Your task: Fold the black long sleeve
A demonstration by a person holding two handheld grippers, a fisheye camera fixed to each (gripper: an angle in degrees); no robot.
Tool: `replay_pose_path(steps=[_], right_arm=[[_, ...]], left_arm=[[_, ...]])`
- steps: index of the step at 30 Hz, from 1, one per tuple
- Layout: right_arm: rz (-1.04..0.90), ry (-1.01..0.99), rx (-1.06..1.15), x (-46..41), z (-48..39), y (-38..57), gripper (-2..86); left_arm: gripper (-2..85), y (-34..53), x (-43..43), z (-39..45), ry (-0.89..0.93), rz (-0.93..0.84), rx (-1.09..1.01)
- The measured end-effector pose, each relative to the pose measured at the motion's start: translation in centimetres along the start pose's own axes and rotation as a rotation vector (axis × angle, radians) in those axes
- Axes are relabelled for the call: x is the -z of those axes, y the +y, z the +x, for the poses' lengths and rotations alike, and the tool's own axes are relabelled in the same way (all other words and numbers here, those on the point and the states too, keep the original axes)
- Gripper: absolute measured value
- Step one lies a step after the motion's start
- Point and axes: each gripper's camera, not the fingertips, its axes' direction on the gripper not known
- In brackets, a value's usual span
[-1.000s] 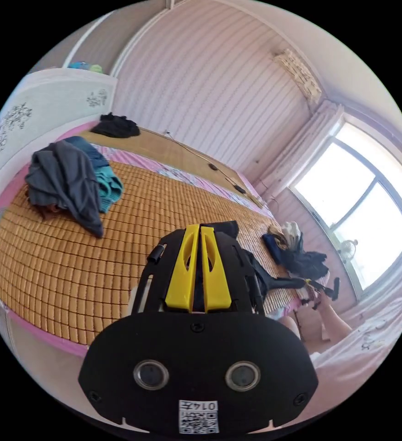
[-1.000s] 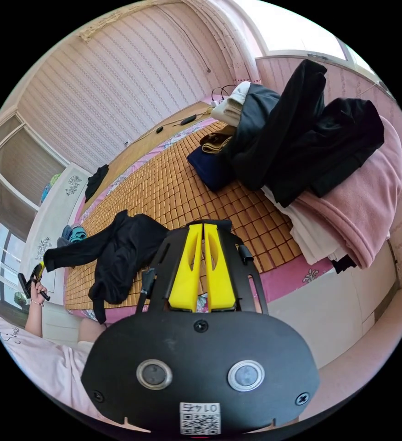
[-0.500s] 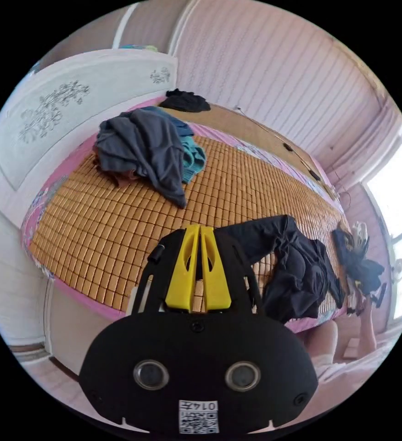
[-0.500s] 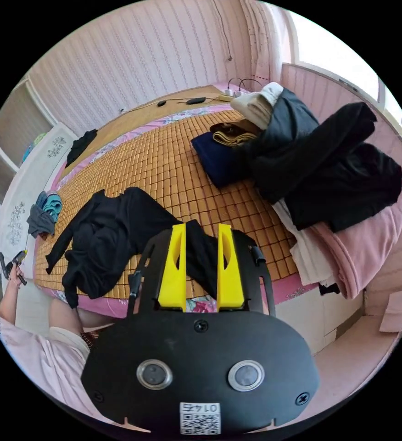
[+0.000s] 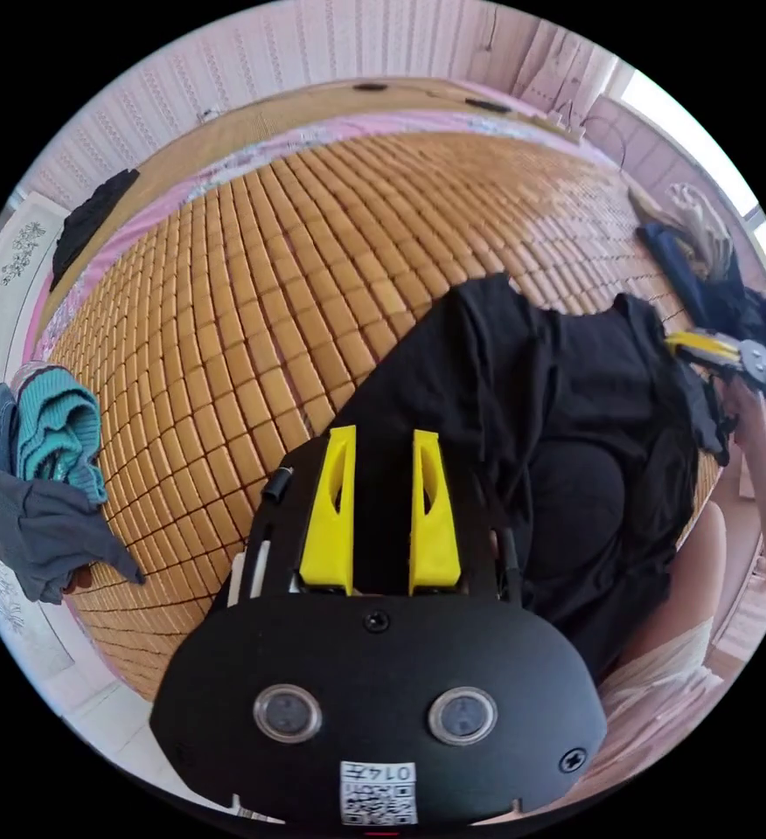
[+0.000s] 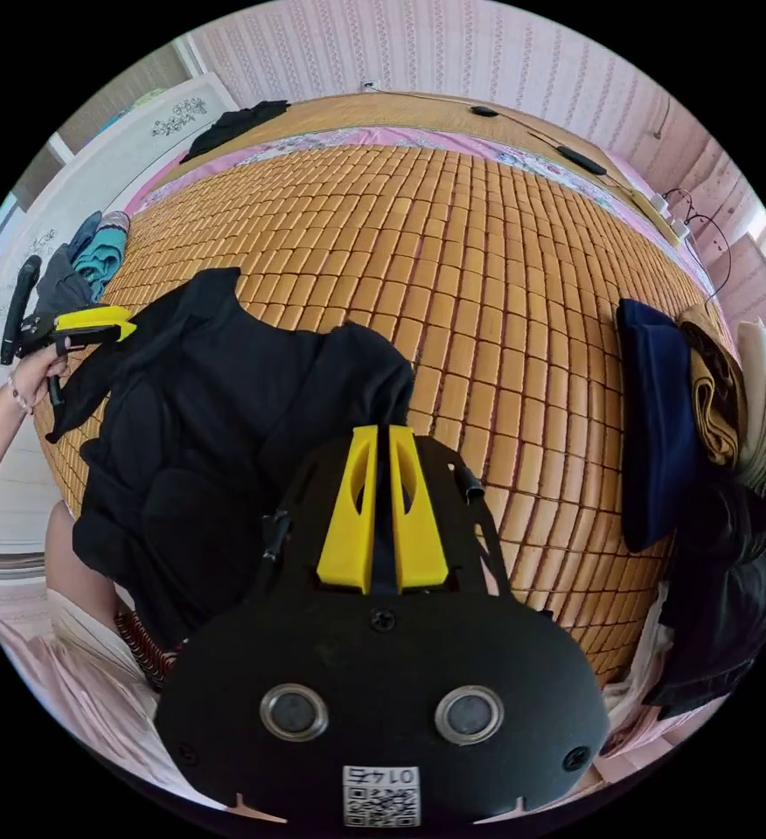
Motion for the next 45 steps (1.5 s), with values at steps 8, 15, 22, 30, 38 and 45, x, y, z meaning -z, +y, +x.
replay_pose_path(steps=[8,15,22,30,38,45], right_arm=[[0.134,0.061,0.093,4.3,0.5,-11.5,1.3],[0.116,-0.005,0.07,3.8,-3.8,-10.4,6.7],[0.011,-0.271,-0.148,0.3,-8.3,7.1,8.2],[-0.02,-0.106,0.081,-1.7,-18.4,9.8,8.5],[-0.035,-0.006,0.01,-3.5,-19.1,8.7,1.7],[0.005,-0.068,-0.158,0.6,-13.7,14.5,1.0]], left_arm=[[0.7,-0.7,3.3,-2.3,-0.12,0.181,0.081],[5.7,3.9,6.6,-3.1,-0.033,0.331,0.19],[6.5,20.7,5.4,8.2,0.2,0.219,-0.015],[6.9,27.9,2.7,16.0,0.08,0.196,-0.039],[2.6,29.2,1.7,16.0,0.12,0.108,-0.038],[-0.9,32.0,2.9,15.1,0.076,0.102,-0.027]])
